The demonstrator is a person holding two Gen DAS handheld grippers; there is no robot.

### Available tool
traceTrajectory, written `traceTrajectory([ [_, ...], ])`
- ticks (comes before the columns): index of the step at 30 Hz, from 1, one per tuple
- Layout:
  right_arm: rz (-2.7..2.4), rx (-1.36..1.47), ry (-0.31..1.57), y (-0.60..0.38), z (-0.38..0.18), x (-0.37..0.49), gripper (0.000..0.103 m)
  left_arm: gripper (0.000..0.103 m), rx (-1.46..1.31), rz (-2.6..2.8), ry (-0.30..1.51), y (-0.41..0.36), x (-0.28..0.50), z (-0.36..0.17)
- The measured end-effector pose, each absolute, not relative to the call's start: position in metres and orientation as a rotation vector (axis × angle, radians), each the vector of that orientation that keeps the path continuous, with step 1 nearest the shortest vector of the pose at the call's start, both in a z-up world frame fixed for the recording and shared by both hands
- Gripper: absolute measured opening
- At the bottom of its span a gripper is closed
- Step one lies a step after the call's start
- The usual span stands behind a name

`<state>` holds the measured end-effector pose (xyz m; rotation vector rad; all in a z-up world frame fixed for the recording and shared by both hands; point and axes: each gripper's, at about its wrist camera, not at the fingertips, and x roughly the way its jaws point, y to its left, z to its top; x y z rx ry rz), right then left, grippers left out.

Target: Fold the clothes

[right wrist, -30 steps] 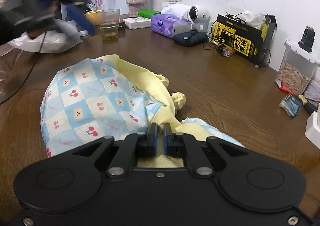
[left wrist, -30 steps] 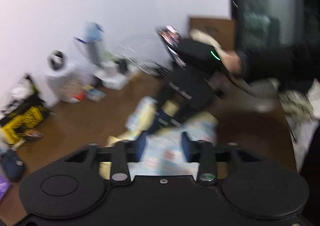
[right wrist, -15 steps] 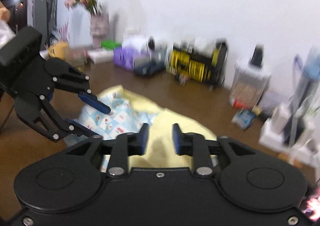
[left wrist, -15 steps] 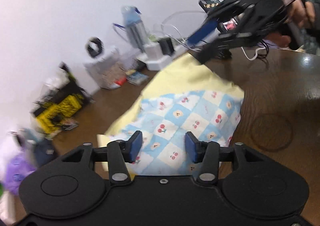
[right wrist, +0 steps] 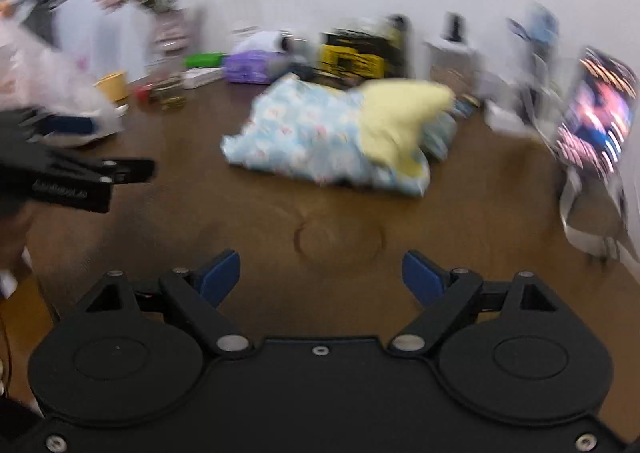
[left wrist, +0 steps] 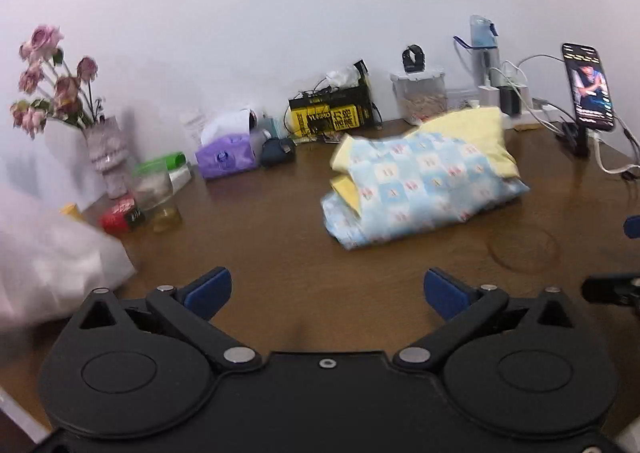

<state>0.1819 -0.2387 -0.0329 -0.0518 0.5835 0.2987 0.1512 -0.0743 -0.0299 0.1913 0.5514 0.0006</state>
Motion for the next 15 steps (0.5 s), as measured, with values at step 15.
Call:
traceTrajectory([
  [15, 0.111, -0.029, 0.550, -0.218, -0.043, 0.151, 0.095, 0.103, 0.011, -0.101, 0.664, -0.066, 0.133, -0.054],
])
